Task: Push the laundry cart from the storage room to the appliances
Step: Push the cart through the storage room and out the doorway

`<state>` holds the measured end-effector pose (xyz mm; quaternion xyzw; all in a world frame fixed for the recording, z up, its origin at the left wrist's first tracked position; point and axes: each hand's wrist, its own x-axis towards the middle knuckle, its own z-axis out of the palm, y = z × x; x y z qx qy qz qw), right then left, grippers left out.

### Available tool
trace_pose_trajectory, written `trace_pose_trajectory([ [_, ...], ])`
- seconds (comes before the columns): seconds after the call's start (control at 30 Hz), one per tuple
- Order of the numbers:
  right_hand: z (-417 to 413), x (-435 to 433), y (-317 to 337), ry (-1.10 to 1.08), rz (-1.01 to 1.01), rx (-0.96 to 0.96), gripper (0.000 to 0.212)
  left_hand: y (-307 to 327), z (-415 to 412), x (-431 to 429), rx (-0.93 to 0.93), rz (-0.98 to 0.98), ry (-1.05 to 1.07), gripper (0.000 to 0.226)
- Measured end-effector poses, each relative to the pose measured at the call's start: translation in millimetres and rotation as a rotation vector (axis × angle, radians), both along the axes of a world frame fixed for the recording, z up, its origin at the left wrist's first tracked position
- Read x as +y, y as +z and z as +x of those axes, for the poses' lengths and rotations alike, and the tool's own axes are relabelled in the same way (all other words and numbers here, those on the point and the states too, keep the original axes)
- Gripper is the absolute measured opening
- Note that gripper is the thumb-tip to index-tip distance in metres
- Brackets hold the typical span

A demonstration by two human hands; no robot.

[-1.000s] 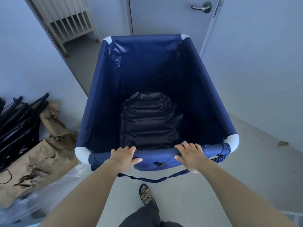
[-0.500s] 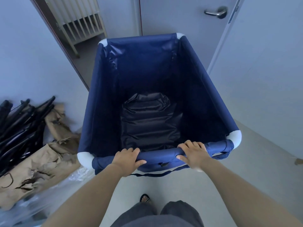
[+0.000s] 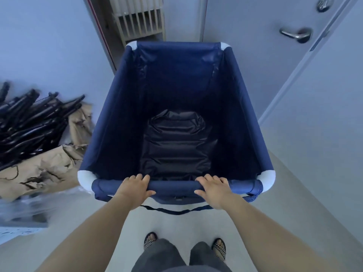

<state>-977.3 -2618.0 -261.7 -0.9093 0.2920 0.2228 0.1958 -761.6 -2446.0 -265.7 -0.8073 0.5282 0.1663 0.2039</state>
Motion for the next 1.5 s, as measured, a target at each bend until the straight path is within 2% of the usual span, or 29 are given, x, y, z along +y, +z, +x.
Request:
trace_pose_trajectory([
  [0.37,-20.6,-50.8,-13.0,0.217,-0.06,-0.135,0.041,-0.4,-48.2,-15.4,0.013,0.039,0.264,0.053],
  [0.63,-21.1,-87.2,-10.0,0.313,-0.008,-0.091,0.045,7.5,-79.9,-29.9,0.118,0.055,0.444,0.052],
  [0.83,-16.0,-106.3,-5.8,0.329,0.0,-0.044,0.053,12.3,-84.8,-34.4,0.251,0.004,0.426,0.045],
  [0.97,-13.9,-114.3,-8.4,0.327,-0.025,-0.052,0.054,6.4,-97.3,-50.5,0.325,-0.056,0.302,0.049],
  [1.03,-11.1,-122.1,-10.6,0.344,-0.041,-0.069,0.052,-0.7,-104.5,-61.4,0.297,-0.072,0.27,0.052],
  [1.17,-0.6,-137.6,-12.1,0.38,-0.054,-0.094,0.05,-2.1,-103.6,-72.5,0.274,-0.148,0.336,0.047],
  [1.3,8.4,-147.4,-9.9,0.42,-0.085,-0.111,0.052,-1.6,-120.9,-82.2,0.146,-0.188,0.478,0.046],
  [1.5,19.9,-166.3,-7.1,0.525,-0.051,-0.105,0.053,4.8,-129.2,-103.0,0.157,-0.157,0.68,0.045],
])
